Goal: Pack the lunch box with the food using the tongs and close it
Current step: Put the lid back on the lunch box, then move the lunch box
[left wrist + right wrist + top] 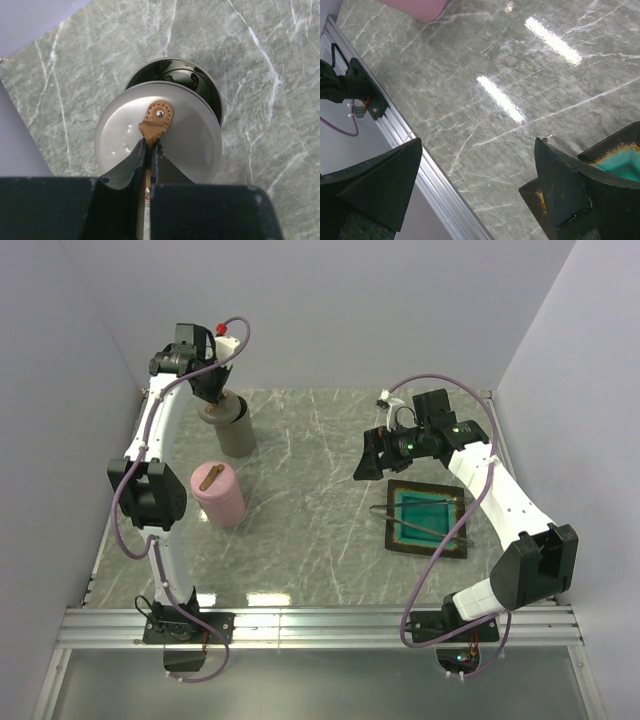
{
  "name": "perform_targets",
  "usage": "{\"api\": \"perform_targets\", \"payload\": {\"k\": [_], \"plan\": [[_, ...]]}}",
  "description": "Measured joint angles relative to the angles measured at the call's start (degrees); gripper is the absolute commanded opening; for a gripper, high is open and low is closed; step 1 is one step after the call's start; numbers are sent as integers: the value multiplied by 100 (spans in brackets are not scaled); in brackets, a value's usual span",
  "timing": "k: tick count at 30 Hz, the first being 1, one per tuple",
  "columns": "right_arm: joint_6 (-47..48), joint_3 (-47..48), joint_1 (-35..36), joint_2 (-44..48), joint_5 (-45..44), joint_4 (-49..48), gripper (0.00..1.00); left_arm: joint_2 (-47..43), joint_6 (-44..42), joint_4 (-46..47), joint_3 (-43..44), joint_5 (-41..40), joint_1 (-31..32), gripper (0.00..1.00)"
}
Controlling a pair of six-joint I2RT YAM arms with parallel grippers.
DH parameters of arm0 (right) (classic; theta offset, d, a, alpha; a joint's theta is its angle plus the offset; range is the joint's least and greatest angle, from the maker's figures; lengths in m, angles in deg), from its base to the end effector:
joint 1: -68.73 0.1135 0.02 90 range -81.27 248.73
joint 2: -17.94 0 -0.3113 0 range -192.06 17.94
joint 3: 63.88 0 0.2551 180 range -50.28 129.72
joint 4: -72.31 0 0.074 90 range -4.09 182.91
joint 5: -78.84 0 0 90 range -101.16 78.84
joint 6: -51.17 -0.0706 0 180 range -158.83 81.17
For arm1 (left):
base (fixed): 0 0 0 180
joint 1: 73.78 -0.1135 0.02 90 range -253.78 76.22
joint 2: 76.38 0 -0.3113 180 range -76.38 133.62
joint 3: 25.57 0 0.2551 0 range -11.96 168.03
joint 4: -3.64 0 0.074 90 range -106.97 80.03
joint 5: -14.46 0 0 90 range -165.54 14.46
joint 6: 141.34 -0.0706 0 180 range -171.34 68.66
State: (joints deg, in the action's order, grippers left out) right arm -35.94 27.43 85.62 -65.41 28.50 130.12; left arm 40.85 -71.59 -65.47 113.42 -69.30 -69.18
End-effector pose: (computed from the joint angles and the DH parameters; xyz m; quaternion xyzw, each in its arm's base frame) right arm 0.2925 0.1359 0.3599 -0.2665 0.8504 0.3556 0.2817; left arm 0.4948 -0.0475 0.3788 0.2195 0.9041 -0.0008 0.3666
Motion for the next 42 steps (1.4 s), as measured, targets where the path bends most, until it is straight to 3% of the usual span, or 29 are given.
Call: {"api": "perform_targets", "payload": {"k": [26,42], "plan": [[68,-22,13,-2,42,55,100,719,-15,68,507,181,149,0],[111,-22,13,-4,72,92,100,184,-13,903,-752,341,107,0]]}}
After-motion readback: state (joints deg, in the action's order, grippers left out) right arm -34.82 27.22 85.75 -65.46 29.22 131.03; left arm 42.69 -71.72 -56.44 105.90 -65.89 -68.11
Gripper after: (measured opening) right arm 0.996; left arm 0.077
